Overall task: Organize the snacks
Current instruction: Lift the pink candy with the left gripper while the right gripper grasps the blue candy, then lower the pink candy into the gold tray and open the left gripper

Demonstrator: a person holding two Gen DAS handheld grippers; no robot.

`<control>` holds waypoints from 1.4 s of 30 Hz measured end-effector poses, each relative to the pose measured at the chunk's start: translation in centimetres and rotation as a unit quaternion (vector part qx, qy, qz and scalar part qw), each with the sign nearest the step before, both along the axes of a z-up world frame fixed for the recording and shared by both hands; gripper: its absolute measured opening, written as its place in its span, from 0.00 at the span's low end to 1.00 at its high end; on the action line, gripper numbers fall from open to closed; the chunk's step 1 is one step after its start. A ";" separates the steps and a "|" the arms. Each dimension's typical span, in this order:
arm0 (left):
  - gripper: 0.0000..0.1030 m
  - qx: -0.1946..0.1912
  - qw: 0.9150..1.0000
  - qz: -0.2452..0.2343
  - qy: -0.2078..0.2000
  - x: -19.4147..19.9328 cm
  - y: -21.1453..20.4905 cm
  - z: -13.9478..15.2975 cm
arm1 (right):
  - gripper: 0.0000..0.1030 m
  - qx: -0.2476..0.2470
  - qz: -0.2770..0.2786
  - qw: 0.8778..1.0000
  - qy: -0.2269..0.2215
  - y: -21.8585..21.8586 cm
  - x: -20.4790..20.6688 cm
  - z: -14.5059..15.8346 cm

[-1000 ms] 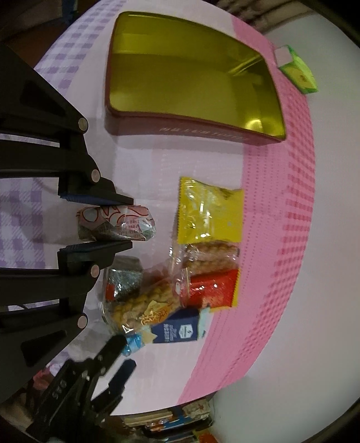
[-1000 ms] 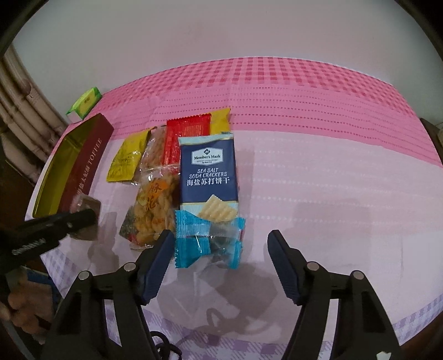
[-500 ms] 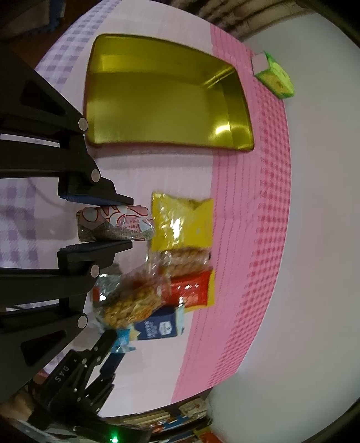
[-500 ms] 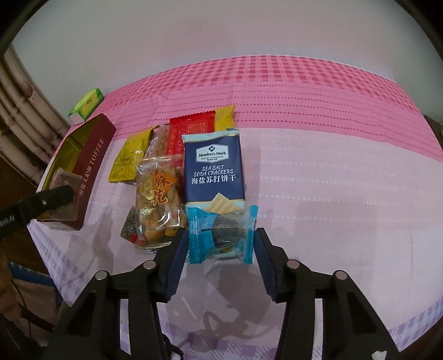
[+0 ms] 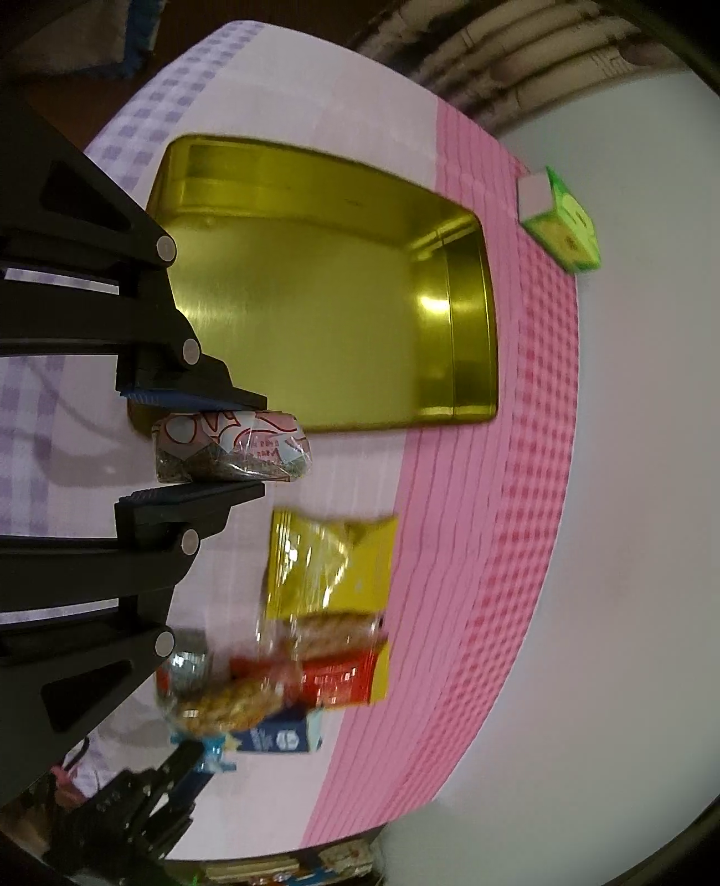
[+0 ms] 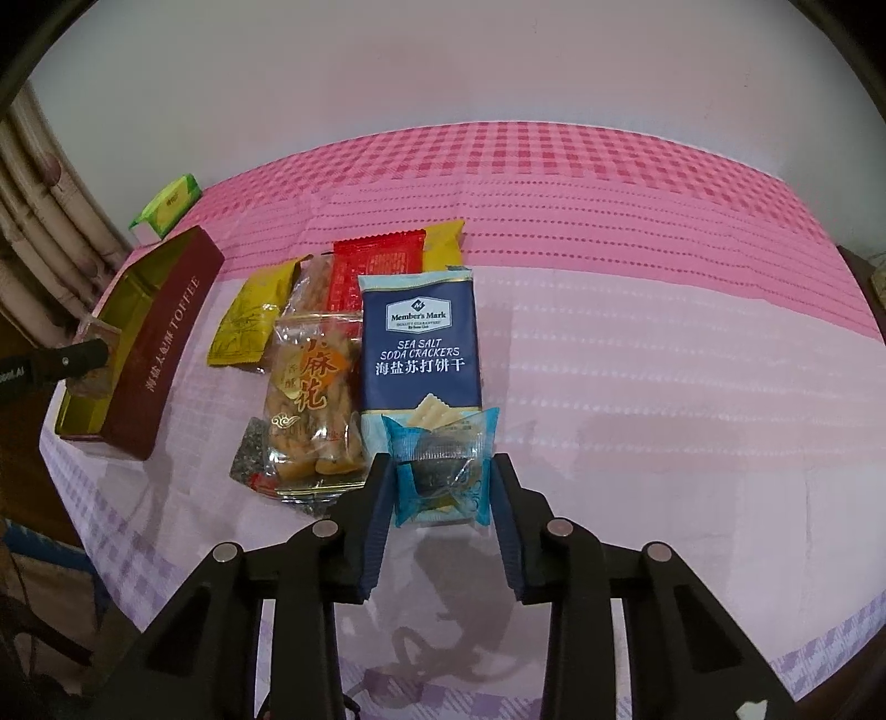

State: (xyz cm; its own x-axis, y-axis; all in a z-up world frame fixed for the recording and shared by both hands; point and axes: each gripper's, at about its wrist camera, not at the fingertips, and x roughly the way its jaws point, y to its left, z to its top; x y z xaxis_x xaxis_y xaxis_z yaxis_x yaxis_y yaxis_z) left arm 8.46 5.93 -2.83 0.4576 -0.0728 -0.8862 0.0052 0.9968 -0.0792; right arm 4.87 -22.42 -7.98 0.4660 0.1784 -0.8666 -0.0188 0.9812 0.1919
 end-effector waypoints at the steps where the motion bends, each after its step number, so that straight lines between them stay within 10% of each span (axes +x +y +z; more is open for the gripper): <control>1: 0.23 0.003 1.000 0.003 0.000 0.1 0.4 -0.1 | 0.32 0.002 -0.001 1.000 0.001 0.0 0.0 0.0; 42: 0.23 0.094 0.994 0.014 0.053 0.6 9.1 -5.5 | 0.26 -0.010 -0.033 0.999 -0.039 0.2 -0.3 2.8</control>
